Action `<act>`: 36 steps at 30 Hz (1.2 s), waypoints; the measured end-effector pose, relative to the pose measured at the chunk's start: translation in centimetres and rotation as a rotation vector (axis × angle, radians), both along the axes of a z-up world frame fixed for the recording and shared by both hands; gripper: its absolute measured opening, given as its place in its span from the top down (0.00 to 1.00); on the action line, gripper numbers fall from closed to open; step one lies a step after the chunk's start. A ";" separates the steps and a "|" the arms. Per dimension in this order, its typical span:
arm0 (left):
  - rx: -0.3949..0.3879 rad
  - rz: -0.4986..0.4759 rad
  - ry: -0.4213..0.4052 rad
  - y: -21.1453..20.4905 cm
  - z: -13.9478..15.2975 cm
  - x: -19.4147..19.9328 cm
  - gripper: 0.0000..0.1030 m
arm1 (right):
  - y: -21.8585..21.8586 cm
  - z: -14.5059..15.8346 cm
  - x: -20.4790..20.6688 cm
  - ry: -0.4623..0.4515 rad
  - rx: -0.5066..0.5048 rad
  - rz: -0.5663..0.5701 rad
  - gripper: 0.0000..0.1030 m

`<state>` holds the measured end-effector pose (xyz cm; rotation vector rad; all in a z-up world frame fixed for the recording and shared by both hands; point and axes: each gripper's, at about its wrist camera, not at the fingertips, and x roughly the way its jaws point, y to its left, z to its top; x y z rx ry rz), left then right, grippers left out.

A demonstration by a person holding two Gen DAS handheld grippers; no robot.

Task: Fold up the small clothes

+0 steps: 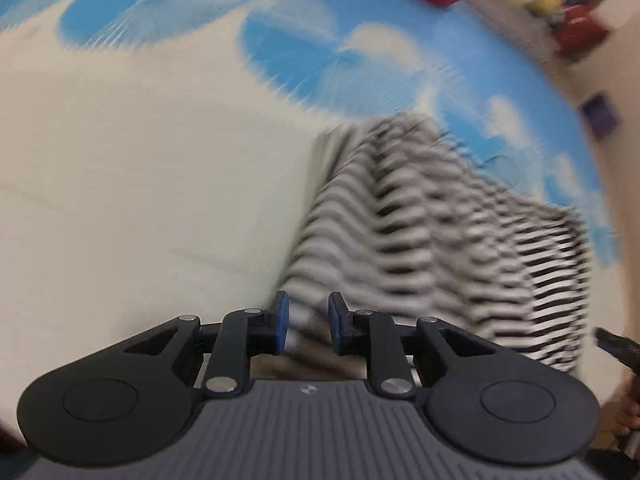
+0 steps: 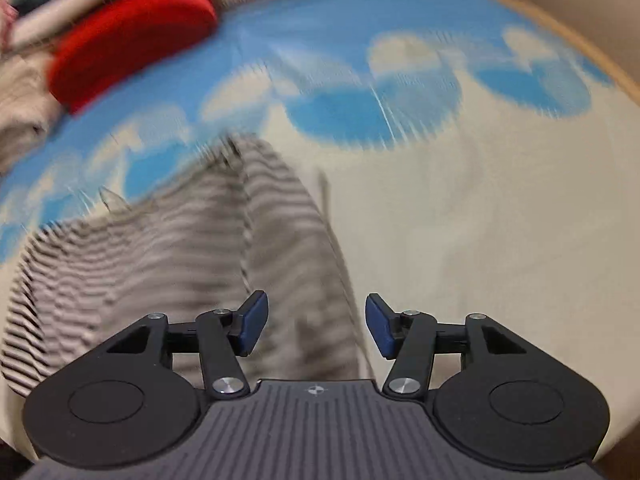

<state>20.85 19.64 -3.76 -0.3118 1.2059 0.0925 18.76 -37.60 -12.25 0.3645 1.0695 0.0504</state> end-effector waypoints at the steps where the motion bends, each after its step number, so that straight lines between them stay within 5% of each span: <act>1: 0.004 0.008 0.003 0.1 -0.1 -0.1 0.79 | 0.0 -0.4 -0.2 0.012 0.003 -0.002 0.46; 5: -0.035 0.048 0.023 0.7 -0.6 -0.5 0.59 | 0.3 -2.3 -0.5 0.086 -0.024 0.016 0.46; 12: -0.058 0.041 0.050 0.3 -1.4 -0.1 0.61 | 0.8 -3.9 -0.1 0.151 -0.044 0.054 0.47; 13: -0.056 0.020 0.052 0.0 -1.5 0.0 0.67 | 0.9 -3.9 0.0 0.151 -0.038 0.061 0.52; 14: -0.054 0.000 0.047 -0.3 -1.4 0.0 0.90 | 0.9 -3.9 0.0 0.149 -0.026 0.071 0.58; 16: -0.032 -0.041 0.008 -0.9 -0.8 -0.2 0.96 | 0.9 -3.2 0.1 0.125 -0.003 0.082 0.92; 17: -0.015 -0.048 -0.020 -1.0 -0.2 -0.4 0.96 | 0.7 -2.5 0.0 0.093 -0.005 0.071 1.00; 21: -0.035 0.069 -0.161 1.1 2.7 -2.2 0.97 | -2.2 0.9 -1.1 -0.065 0.102 -0.060 1.00; 29: 0.119 0.007 0.153 -0.1 -1.9 -1.9 0.96 | -2.9 -2.7 -1.4 0.194 -0.045 -0.065 1.00; 32: 0.148 -0.023 0.169 -1.1 -2.0 -1.6 0.93 | -2.1 -2.8 -1.3 0.212 -0.083 -0.026 1.00; 36: 0.142 -0.005 0.052 -0.9 -0.1 -1.6 0.78 | -1.2 -1.8 -1.2 0.137 -0.109 0.001 0.95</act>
